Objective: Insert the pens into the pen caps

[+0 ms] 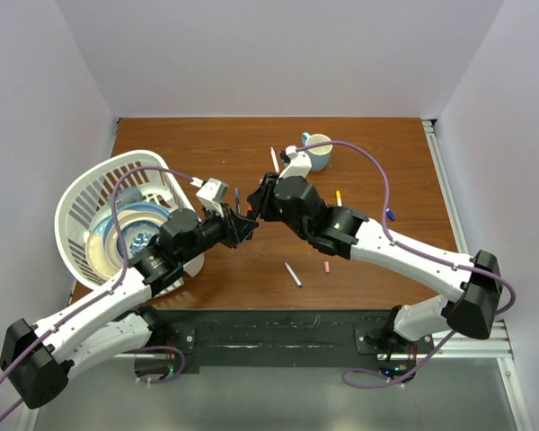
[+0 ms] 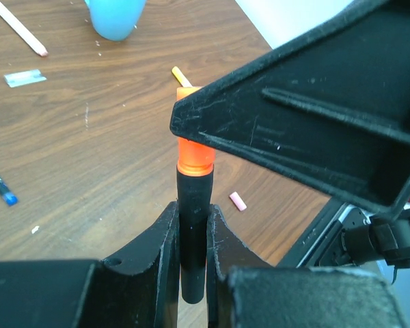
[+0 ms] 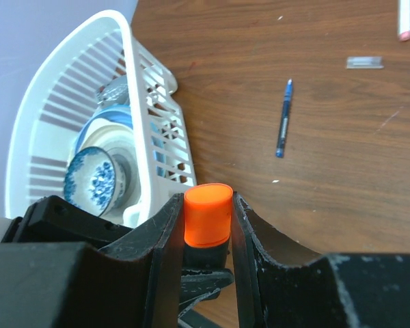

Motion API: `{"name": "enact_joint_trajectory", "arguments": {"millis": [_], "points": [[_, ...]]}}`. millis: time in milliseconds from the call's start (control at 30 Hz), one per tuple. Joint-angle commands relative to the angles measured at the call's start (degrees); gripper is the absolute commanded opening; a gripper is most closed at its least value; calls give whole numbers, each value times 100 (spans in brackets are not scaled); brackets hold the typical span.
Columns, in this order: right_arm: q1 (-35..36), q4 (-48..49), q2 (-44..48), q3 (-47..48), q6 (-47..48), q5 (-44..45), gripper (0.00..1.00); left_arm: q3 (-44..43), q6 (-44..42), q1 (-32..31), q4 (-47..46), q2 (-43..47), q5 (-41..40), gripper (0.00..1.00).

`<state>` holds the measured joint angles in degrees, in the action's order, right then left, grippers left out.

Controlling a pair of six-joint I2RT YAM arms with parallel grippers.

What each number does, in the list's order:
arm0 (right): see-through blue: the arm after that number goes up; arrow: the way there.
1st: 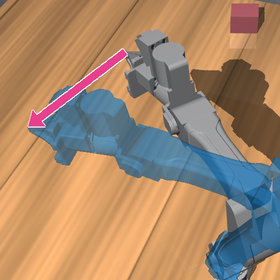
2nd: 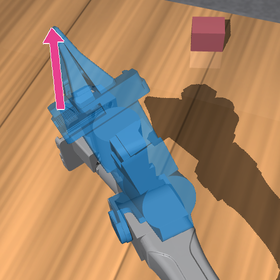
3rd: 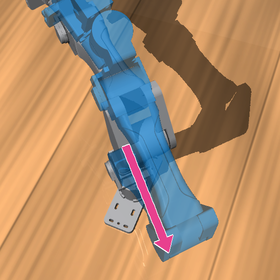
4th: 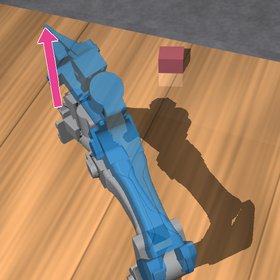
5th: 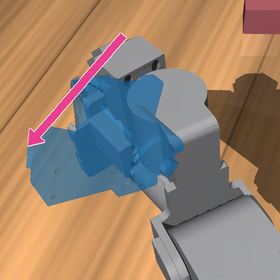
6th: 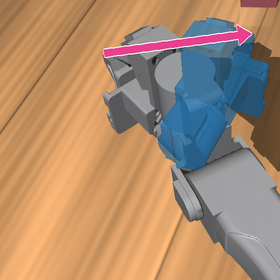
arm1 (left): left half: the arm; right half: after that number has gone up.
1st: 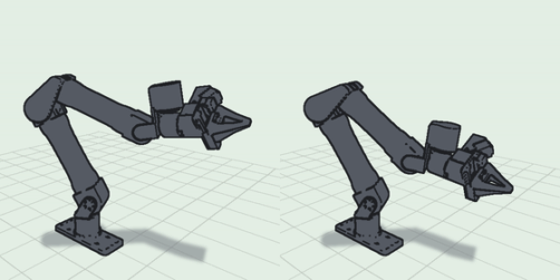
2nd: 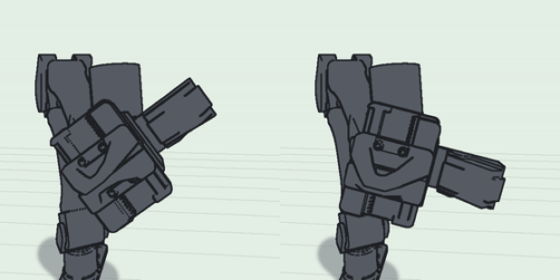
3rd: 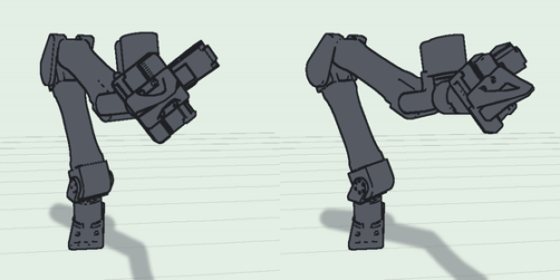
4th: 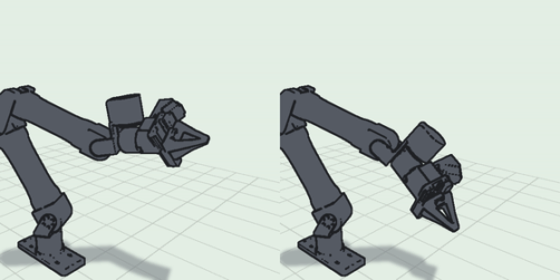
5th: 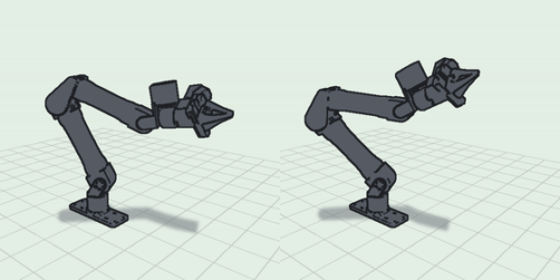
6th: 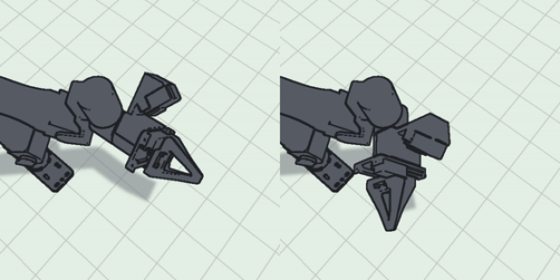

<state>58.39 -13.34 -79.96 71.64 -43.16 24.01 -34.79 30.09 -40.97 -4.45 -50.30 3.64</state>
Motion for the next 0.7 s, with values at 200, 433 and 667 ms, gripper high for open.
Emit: {"name": "enact_joint_trajectory", "arguments": {"millis": [200,433,667], "points": [[919,-1188,-274,105,-369,1352,0,-555,41,19,-258,-445,-592,0],[999,-1451,-414,254,-658,1167,10,-582,-3,19,-407,-551,-777,0],[1008,-1004,-38,114,-633,1097,31,-380,-170,19,-583,-296,-549,0]]}}
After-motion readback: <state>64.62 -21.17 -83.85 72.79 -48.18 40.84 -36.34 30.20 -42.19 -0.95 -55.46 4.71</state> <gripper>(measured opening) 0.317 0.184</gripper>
